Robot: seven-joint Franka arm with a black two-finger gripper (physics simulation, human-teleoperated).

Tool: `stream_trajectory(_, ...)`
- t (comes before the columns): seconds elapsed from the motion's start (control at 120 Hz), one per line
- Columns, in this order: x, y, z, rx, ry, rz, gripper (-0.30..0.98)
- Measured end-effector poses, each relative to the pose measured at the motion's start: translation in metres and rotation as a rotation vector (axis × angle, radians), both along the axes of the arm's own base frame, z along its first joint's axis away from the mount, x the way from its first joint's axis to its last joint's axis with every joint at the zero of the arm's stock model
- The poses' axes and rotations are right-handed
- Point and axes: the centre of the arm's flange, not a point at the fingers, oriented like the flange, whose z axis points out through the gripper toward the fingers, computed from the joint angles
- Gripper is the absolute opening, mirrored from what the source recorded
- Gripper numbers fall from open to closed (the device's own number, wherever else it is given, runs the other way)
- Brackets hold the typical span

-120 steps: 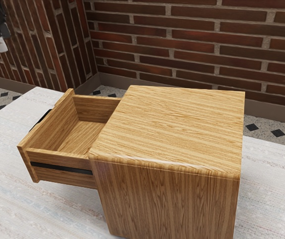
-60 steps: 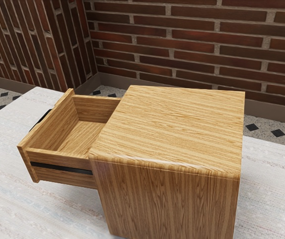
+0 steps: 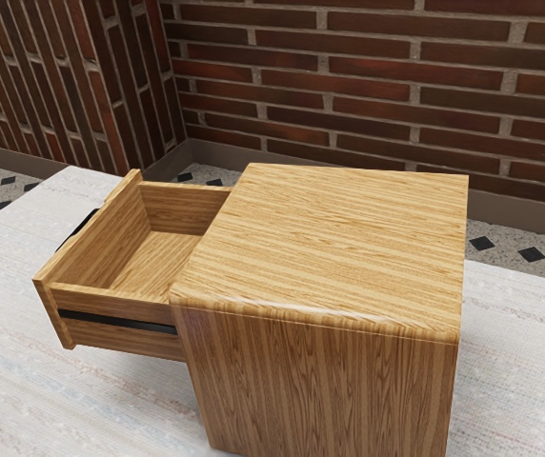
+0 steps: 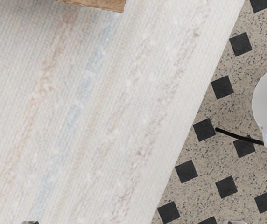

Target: Push the drawer handle with one arm to close the drawer

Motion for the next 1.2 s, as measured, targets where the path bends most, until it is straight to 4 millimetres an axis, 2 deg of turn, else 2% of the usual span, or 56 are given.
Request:
stream_trajectory(0.1,0.009,-0.002,-0.006,0.001,-0.063,-0.056,0.35)
stream_trajectory(0.267,0.019,-0.009,0.003,-0.027,-0.154,-0.106,0.16)
stream_trajectory(0.392,0.024,-0.01,0.003,-0.037,-0.176,-0.114,0.03)
stream_trajectory(0.475,0.034,-0.009,-0.003,-0.033,-0.161,-0.118,-0.02)
stream_trajectory(0.575,0.056,-0.003,-0.008,-0.011,-0.139,-0.111,-0.05)
stream_trajectory(0.65,0.061,0.007,-0.01,-0.012,-0.145,-0.101,-0.07)
stream_trajectory(0.758,0.068,0.009,-0.008,-0.006,-0.157,-0.111,-0.08)
stream_trajectory(0.942,0.114,0.019,-0.014,0.024,-0.124,-0.105,-0.09)
stream_trajectory(1.05,0.132,0.015,-0.026,0.014,-0.113,-0.115,-0.1)
stream_trajectory(1.2,0.14,0.01,-0.028,0.001,-0.134,-0.136,-0.1)
